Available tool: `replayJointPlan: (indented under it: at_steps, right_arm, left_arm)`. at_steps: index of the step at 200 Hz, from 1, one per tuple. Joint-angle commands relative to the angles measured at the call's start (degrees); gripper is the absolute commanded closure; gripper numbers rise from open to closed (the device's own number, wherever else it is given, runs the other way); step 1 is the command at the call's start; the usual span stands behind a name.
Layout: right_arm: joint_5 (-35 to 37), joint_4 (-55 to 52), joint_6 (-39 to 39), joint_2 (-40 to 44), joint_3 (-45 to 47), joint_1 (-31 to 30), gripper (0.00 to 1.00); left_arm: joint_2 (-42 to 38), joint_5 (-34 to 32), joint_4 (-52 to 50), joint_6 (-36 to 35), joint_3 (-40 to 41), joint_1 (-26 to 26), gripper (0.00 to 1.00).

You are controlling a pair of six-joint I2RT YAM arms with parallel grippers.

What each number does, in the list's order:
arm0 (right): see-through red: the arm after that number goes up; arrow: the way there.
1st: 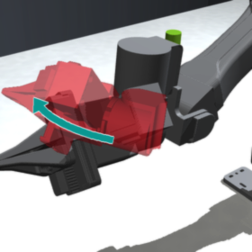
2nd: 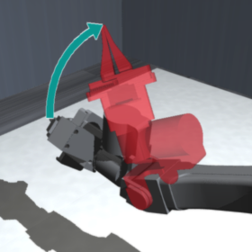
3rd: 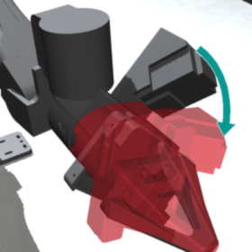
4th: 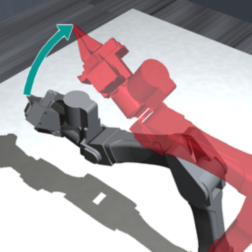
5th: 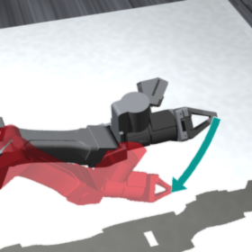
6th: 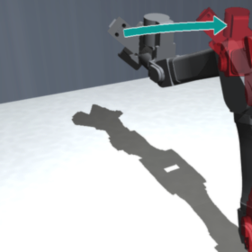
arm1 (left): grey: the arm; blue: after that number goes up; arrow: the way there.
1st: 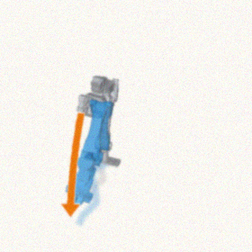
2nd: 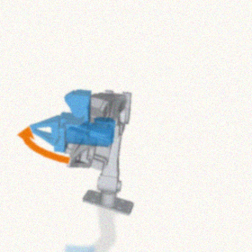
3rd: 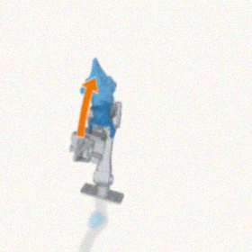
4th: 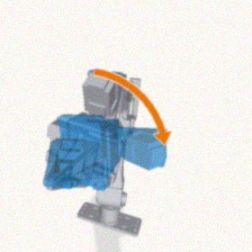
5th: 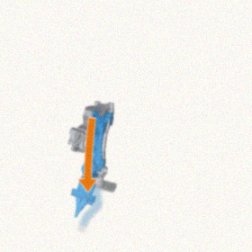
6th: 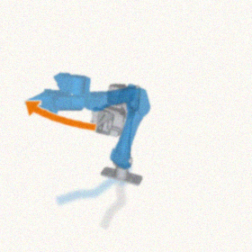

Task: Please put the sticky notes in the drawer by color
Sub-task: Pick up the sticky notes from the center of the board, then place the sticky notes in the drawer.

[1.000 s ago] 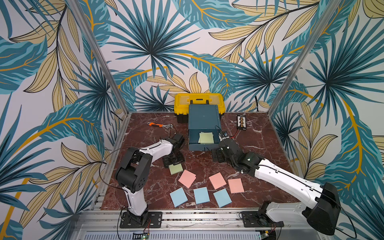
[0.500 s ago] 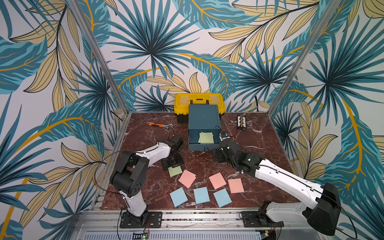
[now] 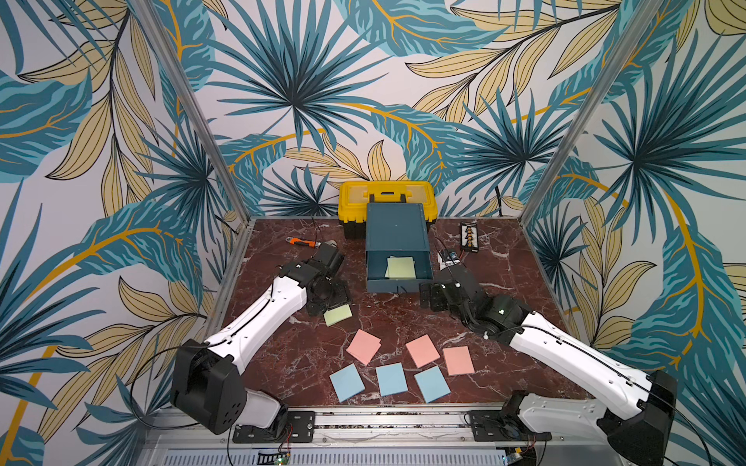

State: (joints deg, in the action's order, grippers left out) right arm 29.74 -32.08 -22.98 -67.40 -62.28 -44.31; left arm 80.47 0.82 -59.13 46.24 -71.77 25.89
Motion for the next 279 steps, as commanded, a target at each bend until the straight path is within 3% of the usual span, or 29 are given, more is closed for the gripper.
replayJointPlan:
  at_steps: [1, 53, 123, 202, 279]
  right_arm:
    - [3.0, -1.9, -1.5, 1.5, -2.9, -0.2, 0.01]
    - [8.9, -2.8, -4.8, 4.5, -3.3, -0.2, 0.01]
    - [8.0, -2.7, -5.8, 2.8, -1.7, -0.1, 0.01]
    - [8.5, -3.2, -7.4, 1.4, -1.1, -0.1, 0.01]
    - [11.0, -3.0, -6.9, 1.0, -0.8, -0.1, 0.01]
  left_arm:
    - [-1.9, -1.0, -3.7, -2.3, -5.0, 0.0, 0.2]
    - [1.0, -0.5, -6.3, -5.3, -19.9, 0.3, 0.2]
    - [7.8, 1.0, -1.8, -8.9, -31.0, 3.6, 0.18]
    - [16.0, 2.2, 3.7, -11.5, -39.4, 7.1, 0.18]
    - [19.8, 0.7, 4.3, -13.2, -40.3, 10.3, 0.17]
